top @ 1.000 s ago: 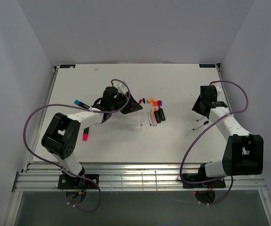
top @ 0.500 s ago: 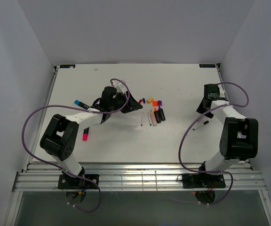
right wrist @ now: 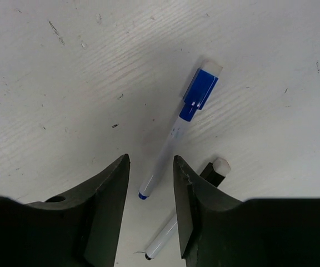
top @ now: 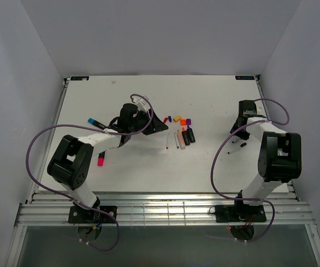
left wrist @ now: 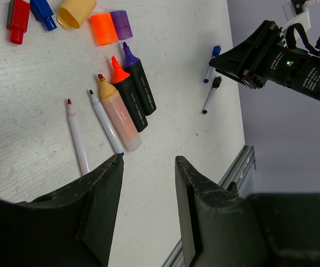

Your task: Open the pen caps

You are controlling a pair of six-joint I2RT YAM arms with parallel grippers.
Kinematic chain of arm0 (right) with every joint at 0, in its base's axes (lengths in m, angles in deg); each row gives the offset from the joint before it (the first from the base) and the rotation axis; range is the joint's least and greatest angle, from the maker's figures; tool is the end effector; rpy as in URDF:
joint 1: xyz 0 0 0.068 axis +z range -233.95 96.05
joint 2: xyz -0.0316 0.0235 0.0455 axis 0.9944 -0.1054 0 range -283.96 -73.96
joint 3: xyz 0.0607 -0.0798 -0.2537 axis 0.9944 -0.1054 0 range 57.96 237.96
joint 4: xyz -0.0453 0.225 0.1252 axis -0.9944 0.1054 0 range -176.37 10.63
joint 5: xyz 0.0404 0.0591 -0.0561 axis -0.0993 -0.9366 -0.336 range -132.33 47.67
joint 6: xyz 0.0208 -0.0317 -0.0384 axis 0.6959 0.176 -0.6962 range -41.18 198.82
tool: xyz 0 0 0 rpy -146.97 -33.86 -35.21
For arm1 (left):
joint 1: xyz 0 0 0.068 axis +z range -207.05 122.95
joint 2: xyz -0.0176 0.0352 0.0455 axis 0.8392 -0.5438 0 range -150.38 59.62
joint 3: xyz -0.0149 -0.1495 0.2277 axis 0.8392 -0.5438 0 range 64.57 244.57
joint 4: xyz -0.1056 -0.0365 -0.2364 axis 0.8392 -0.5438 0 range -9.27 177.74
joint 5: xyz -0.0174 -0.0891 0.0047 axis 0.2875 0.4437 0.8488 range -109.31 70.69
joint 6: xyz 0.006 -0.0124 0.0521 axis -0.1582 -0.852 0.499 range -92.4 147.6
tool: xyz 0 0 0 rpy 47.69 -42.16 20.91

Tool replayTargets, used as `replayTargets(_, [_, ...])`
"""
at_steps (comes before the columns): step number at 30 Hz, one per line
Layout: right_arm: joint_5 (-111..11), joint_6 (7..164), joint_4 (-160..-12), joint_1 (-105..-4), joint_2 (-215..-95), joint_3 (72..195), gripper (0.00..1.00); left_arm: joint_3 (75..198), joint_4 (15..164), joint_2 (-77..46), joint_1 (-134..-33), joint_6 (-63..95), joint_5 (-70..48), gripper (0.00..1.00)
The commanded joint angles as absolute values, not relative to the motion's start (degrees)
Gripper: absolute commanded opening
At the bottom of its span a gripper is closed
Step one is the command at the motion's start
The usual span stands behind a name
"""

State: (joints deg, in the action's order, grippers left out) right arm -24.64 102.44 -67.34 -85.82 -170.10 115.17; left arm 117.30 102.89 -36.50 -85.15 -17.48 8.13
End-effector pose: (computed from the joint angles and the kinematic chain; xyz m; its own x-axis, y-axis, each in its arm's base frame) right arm 0.3333 -0.0218 0.1772 -0.6992 0.4047 -0.5894 0.5156 0.8565 -0.0235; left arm 0.3102 -0.1842 0.2014 -0.8442 -0.2618 -0.4678 0.2525 0.5756 -0.7778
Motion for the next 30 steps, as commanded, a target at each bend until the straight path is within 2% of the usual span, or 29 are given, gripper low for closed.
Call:
replayTargets(1, [-25.3,102.9,-70.0,-86.1,-170.7,114.1,0.41,116.1,103.7,-34.7,-85.0,-16.5,8.7,0.53])
replayTargets(13, [-26.4,103.2,-72.3,-86.1,-170.5,110.8,0.38,114.2,103.7,-34.2,-85.0,-16.2,8.6,0.53])
replayTargets(17, [-28.0,103.1,-73.2,-86.1,-172.0,110.3,0.28,114.1,103.6,-34.2,-85.0,-16.2,8.9,0.53])
replayTargets(18, [-28.4,103.1,-73.4,-86.1,-172.3,110.3,0.21,114.1,103.6,-34.1,-85.0,-16.1,8.9,0.53])
replayTargets(21, [-29.9,102.7,-74.3,-86.0,-172.3,110.2,0.08,114.3,103.1,-33.6,-85.0,-15.8,9.1,0.53])
replayTargets(26, [-32.2,100.5,-75.5,-84.0,-166.9,109.4,0.08,117.8,99.8,-34.5,-85.0,-14.6,10.3,0.53])
replayTargets(30, [-36.7,97.6,-76.3,-76.6,-160.3,108.1,0.08,119.9,99.2,-36.1,-84.8,-16.6,12.9,0.54])
